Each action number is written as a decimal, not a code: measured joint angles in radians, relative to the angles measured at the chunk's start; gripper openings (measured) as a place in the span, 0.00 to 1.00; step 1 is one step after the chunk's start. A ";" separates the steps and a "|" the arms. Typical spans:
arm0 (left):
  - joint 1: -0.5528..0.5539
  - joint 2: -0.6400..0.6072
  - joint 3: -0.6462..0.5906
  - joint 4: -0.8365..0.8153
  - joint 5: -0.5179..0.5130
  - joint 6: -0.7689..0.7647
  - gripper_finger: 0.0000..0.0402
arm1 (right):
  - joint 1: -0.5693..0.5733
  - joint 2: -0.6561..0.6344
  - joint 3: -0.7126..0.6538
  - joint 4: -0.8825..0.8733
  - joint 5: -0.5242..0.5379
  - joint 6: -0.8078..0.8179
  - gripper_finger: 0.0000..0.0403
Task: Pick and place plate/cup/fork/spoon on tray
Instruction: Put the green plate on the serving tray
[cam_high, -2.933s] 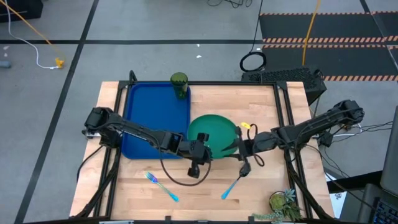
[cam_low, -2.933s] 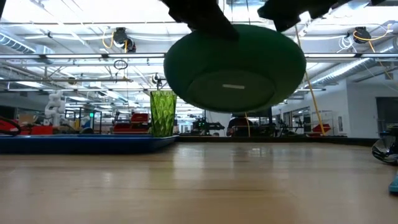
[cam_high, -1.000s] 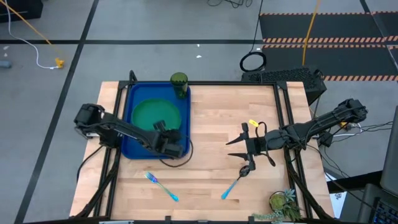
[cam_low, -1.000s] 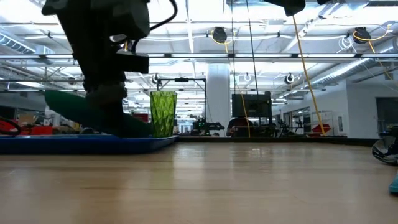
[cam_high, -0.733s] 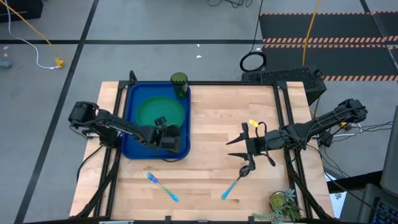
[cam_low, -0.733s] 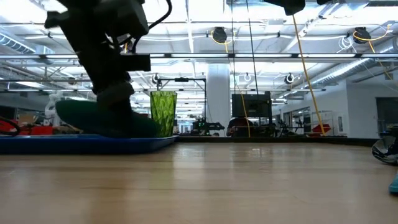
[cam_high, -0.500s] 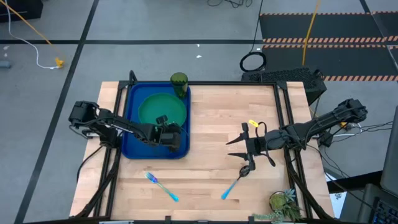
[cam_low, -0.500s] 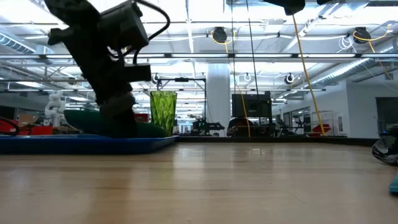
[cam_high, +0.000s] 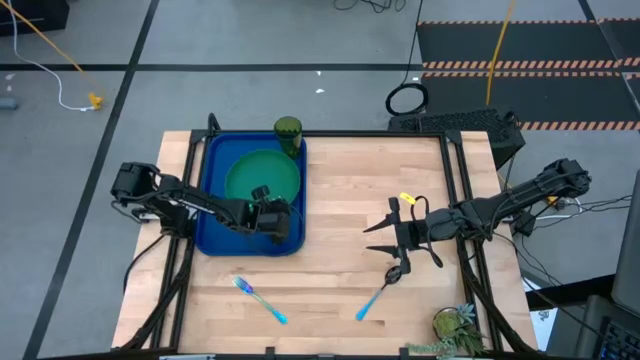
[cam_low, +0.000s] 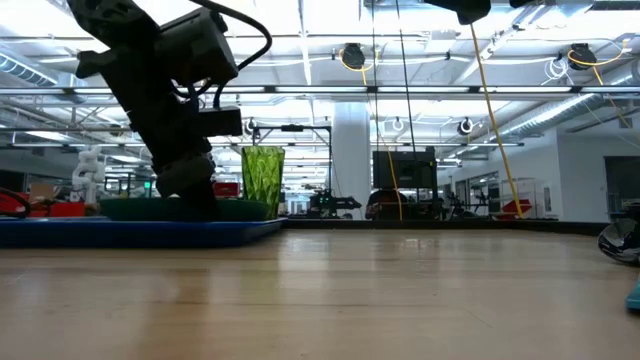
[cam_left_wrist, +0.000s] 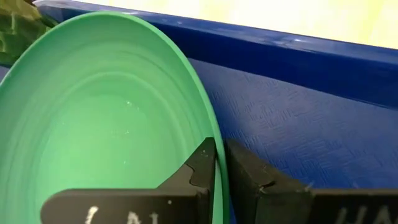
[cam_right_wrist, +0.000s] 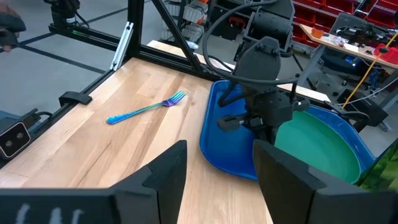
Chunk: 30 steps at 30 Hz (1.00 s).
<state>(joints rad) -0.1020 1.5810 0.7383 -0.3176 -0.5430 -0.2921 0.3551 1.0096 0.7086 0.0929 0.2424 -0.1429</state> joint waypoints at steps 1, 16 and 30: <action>0.000 0.000 0.000 0.000 0.000 0.003 0.08 | 0.000 0.000 0.000 0.000 0.000 0.000 0.44; 0.003 0.000 0.000 -0.028 -0.003 0.036 0.09 | 0.000 0.000 0.000 0.000 0.000 0.000 0.44; 0.003 0.000 0.000 -0.055 -0.005 0.033 0.12 | 0.000 0.000 0.000 0.000 -0.003 0.000 0.44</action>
<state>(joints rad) -0.0994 1.5814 0.7387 -0.3729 -0.5476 -0.2586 0.3552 1.0096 0.7086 0.0929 0.2398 -0.1429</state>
